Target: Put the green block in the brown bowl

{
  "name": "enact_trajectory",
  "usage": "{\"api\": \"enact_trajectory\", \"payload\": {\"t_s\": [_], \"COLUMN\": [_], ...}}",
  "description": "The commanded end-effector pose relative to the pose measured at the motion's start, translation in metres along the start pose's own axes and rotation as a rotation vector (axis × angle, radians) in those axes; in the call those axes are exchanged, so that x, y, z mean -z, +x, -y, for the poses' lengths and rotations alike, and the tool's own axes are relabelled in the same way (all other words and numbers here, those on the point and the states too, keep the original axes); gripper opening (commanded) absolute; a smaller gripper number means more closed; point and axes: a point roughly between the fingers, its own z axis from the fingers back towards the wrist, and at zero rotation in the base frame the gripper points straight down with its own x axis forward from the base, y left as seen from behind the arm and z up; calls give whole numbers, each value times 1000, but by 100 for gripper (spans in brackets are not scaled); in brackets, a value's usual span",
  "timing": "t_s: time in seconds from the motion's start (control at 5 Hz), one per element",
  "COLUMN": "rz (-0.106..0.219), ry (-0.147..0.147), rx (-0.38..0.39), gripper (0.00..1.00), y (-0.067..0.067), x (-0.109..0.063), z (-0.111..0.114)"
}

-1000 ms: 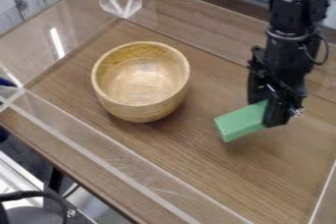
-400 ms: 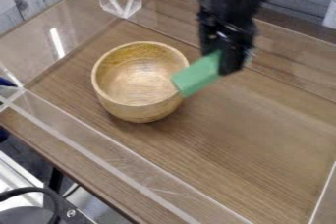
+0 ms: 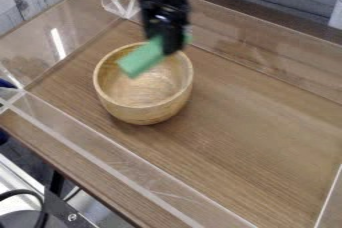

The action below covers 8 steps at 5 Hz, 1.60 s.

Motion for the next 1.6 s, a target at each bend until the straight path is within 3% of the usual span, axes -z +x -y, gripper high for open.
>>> {"api": "enact_trajectory", "payload": {"t_s": [0.0,0.2,0.8,1.4], "rz": [73,68,67,60], "ry": [49,50,39,28], "rx": [-13,-24,7,15], "gripper": [0,0,0,0], "y": [-9,-19,-7,-2], "x": [-20,-14,-1,8], "z": [-19,-29,-9,-4]}}
